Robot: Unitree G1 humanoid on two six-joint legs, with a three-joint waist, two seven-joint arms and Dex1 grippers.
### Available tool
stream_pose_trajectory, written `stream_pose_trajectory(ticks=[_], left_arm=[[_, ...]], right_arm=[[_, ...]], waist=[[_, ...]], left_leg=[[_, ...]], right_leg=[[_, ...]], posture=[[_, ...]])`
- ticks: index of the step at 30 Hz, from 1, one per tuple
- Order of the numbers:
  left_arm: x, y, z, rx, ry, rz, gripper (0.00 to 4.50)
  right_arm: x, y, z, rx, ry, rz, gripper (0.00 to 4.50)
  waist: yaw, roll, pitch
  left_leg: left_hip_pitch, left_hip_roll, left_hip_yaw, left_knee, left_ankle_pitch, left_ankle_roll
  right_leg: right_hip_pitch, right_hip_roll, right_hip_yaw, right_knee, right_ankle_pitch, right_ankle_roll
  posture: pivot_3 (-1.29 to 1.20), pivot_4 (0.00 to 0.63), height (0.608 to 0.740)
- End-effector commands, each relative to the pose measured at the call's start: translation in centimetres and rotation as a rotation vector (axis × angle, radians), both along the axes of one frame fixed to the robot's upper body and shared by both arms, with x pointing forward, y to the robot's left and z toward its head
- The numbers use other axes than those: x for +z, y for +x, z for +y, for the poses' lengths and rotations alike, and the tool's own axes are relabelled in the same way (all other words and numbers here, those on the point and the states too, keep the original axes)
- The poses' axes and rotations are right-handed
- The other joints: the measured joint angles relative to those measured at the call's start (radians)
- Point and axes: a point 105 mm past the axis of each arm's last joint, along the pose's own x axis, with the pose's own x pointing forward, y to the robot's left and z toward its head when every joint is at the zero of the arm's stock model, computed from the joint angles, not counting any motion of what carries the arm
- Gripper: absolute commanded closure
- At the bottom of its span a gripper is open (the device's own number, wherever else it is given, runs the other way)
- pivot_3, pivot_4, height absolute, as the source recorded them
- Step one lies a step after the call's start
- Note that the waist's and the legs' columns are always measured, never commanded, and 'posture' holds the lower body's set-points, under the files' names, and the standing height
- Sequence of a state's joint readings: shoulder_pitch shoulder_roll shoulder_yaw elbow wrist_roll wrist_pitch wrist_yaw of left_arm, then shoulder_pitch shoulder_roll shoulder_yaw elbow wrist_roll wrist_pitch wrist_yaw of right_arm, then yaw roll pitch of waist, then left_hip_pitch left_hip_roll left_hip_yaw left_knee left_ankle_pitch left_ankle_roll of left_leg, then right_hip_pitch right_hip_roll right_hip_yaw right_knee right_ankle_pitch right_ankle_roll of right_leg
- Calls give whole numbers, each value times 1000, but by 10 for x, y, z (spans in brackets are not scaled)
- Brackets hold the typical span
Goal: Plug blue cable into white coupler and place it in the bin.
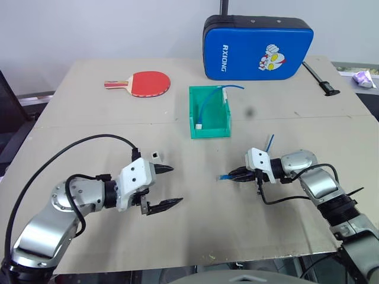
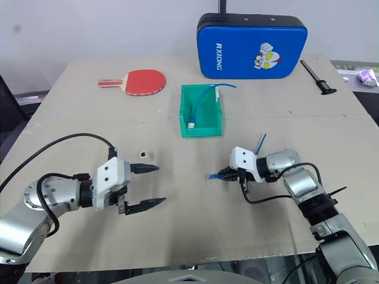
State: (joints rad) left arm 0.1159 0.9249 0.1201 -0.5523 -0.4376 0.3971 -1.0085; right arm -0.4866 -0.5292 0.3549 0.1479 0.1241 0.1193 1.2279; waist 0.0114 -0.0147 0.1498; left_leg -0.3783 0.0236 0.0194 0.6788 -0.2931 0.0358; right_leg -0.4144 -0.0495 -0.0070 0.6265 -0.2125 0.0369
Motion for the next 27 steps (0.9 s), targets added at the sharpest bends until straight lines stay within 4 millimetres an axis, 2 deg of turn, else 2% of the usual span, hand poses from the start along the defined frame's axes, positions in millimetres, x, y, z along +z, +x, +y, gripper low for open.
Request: stream_pose_trajectory(ticks=[1,6,10,15,16,17,21,23,27], left_arm=[[18,-1,-4,-24,1,-66,0],[19,-2,-3,-19,4,-69,0],[19,-1,0,-8,8,-72,0],[16,3,4,11,15,-82,0],[16,4,4,17,13,-91,0],[16,6,3,20,7,-93,0],[15,17,-6,35,-4,-111,0],[10,25,-13,52,-3,-110,0],[9,50,-34,51,36,-110,0]], right_arm=[[8,6,6,-2,19,-13,4444],[14,11,16,14,41,-19,4444],[20,23,29,10,58,-31,4444],[16,34,32,-11,15,-36,4444],[15,34,31,-7,7,-35,3740],[15,33,31,-2,7,-22,3502],[28,35,25,-40,62,-66,1492],[35,31,13,-69,85,-42,608],[59,8,-22,-145,183,-32,608]], waist=[[1,0,0],[0,0,0],[-3,0,0],[0,0,0],[1,1,0],[2,1,0],[2,1,1],[3,1,1],[16,0,1]], left_leg=[[0,0,0,0,0,0],[0,0,0,0,0,0],[0,0,0,0,0,0],[0,0,0,0,0,0],[0,0,0,0,0,0],[-1,0,0,0,0,0],[-1,-1,0,0,0,0],[-1,-1,0,0,0,0],[-3,-3,-1,0,0,0]], right_leg=[[0,0,0,0,0,0],[0,0,0,0,0,0],[0,0,0,0,0,0],[0,0,0,0,0,0],[0,0,0,0,0,0],[0,0,0,0,0,0],[0,-1,0,0,0,0],[0,-1,0,0,2,3],[0,-2,-2,0,3,4]], posture=[[0,150,728],[0,150,728],[0,150,728],[0,150,728],[0,150,728],[0,150,728],[0,150,728],[0,150,728],[0,150,728]])
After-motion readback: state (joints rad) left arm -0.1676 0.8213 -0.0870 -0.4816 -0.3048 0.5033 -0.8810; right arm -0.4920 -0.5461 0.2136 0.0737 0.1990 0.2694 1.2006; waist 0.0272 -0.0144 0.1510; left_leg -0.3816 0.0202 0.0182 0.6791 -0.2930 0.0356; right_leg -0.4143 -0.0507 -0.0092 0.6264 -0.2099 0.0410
